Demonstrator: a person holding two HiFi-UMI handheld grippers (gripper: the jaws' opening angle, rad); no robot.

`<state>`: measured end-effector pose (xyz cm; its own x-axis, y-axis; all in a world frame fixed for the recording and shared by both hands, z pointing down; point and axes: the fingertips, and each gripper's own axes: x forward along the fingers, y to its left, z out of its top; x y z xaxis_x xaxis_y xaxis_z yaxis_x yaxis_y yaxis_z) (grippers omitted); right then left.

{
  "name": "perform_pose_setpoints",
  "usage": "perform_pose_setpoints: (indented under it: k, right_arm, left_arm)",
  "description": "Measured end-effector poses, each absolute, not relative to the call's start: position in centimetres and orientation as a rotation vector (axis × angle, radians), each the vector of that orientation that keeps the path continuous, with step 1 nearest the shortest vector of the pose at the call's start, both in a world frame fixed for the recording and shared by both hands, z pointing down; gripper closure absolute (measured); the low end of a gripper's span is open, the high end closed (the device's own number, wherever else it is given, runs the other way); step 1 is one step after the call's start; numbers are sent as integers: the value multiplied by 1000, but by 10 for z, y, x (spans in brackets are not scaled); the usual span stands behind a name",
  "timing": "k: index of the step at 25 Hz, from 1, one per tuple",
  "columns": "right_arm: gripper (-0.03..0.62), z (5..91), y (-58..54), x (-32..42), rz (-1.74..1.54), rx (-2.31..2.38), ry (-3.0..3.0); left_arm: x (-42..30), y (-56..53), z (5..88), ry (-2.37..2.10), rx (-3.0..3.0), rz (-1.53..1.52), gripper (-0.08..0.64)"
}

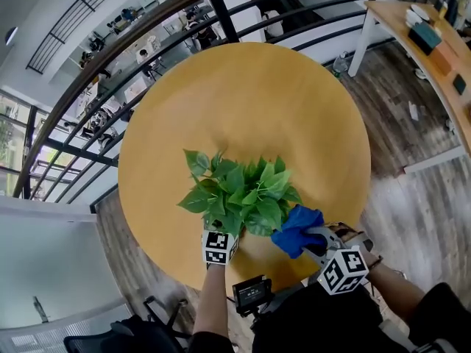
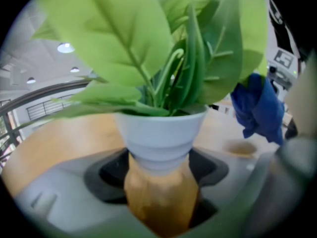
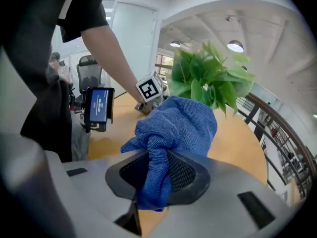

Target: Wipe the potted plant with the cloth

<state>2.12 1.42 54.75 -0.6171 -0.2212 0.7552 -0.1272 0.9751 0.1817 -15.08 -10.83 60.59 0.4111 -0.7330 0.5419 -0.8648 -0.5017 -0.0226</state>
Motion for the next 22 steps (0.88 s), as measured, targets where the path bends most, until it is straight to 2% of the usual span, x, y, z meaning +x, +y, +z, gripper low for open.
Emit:
perform_pose_setpoints:
  k: [4, 7, 11, 14, 18, 22]
  right_arm:
    - [489, 552, -38, 84, -108, 490, -2124]
    - [489, 507, -87, 114, -69, 729, -2176]
    - [491, 402, -105, 90, -198, 832, -2405]
    - [490, 362, -90, 50, -272, 785, -2517]
    - [489, 395, -84, 6, -425, 635, -2420]
    - [489, 475, -87, 21, -291, 594, -2293]
  left_arm:
    - [-151, -108, 606, -1399, 2402, 733, 193]
    - [-150, -109, 606, -1397, 2409, 732, 193]
    - [-151, -110, 606, -1400, 2408, 731, 193]
    - [-152, -109, 607, -1403, 2399, 740, 193]
    - [-152, -109, 607, -1404, 2397, 738, 195]
    - [-150, -110, 605, -1393, 2409, 736, 195]
